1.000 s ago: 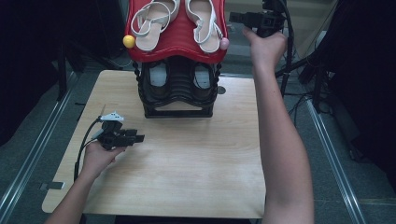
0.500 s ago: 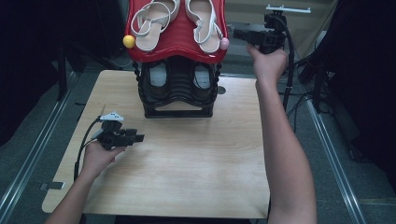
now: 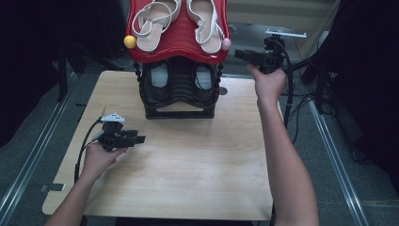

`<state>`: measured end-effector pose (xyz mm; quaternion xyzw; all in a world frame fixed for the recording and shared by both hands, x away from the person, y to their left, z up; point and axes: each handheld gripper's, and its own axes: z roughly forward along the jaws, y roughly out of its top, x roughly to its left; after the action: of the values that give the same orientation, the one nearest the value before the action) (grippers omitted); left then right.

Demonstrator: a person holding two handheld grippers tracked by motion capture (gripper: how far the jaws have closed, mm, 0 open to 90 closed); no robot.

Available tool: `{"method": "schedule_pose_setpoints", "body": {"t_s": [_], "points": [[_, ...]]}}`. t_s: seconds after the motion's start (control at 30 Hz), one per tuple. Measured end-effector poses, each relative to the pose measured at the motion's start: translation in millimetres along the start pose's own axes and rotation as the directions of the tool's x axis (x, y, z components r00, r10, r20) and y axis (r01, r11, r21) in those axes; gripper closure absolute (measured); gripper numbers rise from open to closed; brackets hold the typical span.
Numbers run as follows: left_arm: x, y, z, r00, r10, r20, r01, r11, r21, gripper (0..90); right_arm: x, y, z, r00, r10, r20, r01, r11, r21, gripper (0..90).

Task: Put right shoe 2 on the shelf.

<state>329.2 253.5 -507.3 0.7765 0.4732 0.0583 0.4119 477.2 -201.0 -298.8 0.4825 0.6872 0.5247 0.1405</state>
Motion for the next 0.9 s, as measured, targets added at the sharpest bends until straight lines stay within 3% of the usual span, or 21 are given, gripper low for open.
{"method": "schedule_pose_setpoints", "body": {"t_s": [0.43,0.63,0.9], "points": [[4.3,-2.0,1.8,0.9996,-0.013,-0.025,0.012,0.9997,-0.022,45.1,-19.0,-44.9,10.3,0.9989,0.042,-0.022,-0.041,0.998,0.049,53.3],[5.6,-2.0,2.6,0.9997,-0.019,-0.016,0.019,0.9995,-0.024,42.4,-24.1,-62.7,12.4,0.9982,0.054,-0.026,-0.052,0.996,0.066,53.3],[4.5,-3.6,4.4,0.9996,0.011,-0.027,-0.012,0.9997,-0.020,37.7,-26.0,-89.1,13.9,0.9978,0.060,-0.029,-0.058,0.996,0.069,53.3]]}}
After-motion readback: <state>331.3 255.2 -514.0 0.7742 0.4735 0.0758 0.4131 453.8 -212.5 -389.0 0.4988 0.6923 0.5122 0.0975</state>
